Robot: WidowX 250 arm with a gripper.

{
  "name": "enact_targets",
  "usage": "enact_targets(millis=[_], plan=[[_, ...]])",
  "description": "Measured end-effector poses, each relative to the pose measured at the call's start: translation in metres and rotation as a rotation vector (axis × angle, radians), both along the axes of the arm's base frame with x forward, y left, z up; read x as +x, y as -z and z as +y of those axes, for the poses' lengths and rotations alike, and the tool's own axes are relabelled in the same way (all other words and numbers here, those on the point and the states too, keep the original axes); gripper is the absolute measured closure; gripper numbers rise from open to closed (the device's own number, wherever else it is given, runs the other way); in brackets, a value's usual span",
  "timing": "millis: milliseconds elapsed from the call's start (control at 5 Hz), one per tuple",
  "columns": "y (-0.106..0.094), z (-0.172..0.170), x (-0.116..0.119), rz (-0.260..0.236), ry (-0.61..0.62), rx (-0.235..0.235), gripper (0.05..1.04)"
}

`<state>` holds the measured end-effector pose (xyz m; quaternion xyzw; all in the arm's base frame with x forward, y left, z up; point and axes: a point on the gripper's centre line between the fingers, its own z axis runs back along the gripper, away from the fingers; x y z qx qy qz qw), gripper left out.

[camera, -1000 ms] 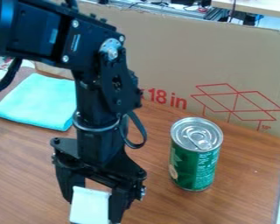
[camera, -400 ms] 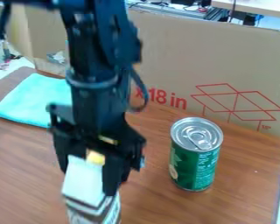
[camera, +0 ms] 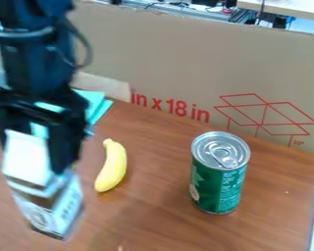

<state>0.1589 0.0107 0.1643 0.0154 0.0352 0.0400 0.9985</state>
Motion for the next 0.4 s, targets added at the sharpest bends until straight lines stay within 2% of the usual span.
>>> enact_targets(millis=[200, 400], plan=[[-0.007, 0.041, 0.006, -0.017, -0.052, 0.006, 0.253], [-0.005, 0.064, 0.015, -0.007, -0.060, 0.013, 0.253]])
